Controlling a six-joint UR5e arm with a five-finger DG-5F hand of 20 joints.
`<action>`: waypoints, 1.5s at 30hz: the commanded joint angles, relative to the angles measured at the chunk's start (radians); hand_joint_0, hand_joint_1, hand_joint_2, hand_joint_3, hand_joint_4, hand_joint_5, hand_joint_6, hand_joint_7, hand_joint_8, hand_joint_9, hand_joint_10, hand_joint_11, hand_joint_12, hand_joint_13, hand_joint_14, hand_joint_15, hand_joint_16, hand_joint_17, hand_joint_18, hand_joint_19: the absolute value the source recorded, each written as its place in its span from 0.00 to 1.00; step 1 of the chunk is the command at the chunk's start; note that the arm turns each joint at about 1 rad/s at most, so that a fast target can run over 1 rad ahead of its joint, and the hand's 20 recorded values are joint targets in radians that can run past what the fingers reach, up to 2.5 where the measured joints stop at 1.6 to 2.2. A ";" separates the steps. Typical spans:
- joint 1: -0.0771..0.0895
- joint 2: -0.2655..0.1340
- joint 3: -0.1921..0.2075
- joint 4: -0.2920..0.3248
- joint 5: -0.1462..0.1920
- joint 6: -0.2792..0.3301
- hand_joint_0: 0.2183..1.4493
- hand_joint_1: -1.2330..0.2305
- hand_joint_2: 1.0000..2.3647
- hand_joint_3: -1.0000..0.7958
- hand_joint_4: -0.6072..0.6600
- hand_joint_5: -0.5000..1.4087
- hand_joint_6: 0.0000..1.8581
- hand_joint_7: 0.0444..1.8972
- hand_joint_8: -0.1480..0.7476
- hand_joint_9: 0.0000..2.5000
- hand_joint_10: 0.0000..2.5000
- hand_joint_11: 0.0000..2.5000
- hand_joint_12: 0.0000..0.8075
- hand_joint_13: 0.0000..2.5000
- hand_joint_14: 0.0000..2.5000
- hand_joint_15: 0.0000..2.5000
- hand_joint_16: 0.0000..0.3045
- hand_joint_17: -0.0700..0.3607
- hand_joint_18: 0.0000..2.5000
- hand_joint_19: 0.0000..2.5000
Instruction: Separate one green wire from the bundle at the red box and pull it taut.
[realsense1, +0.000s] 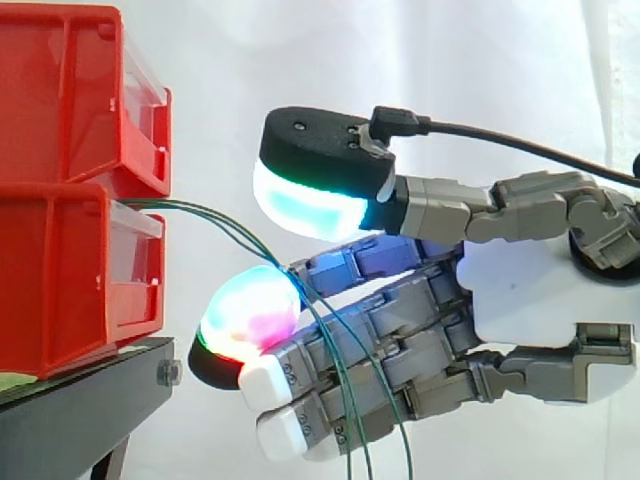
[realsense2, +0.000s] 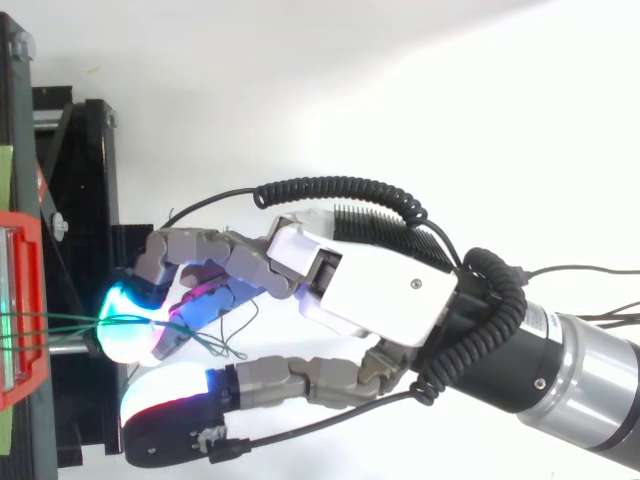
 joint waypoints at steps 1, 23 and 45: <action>0.001 0.001 0.000 -0.015 0.001 0.002 0.31 0.43 0.01 0.35 0.61 0.22 0.27 0.70 0.46 0.38 0.01 0.12 0.42 0.35 0.01 0.17 0.16 0.41 0.23 0.20; 0.000 0.063 0.000 -0.123 -0.001 0.041 0.29 0.48 0.01 0.35 0.62 0.22 0.31 0.66 0.46 0.39 0.00 0.14 0.43 0.36 0.01 0.18 0.17 0.43 0.24 0.21; 0.004 0.086 0.000 -0.218 0.021 0.077 0.31 0.34 0.01 0.42 0.64 0.17 0.44 0.48 0.48 0.41 0.01 0.28 0.45 0.36 0.01 0.19 0.17 0.43 0.25 0.20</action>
